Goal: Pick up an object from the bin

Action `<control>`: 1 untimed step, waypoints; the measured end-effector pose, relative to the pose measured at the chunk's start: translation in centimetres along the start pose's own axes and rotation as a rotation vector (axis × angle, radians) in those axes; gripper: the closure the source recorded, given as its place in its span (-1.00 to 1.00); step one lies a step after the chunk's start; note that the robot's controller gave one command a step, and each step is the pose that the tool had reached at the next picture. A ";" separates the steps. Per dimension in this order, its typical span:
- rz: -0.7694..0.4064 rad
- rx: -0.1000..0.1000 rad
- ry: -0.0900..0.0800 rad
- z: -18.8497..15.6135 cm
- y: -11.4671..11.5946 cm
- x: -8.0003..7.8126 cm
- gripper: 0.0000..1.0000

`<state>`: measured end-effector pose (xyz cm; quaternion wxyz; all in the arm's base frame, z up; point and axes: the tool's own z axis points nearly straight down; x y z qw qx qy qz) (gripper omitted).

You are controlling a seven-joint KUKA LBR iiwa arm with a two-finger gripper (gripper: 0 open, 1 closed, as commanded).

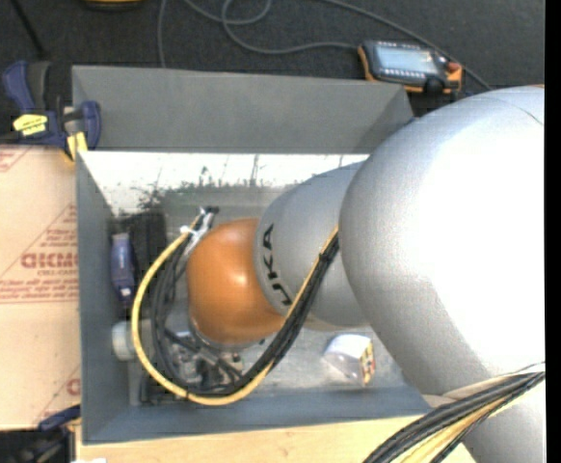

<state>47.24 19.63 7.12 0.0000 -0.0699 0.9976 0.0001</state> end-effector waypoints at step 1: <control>0.001 -0.001 -0.001 -0.4 0.0 0.0 1.00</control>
Offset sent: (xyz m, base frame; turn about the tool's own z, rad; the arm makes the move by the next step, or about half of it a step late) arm -0.0001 0.0001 0.0702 0.0000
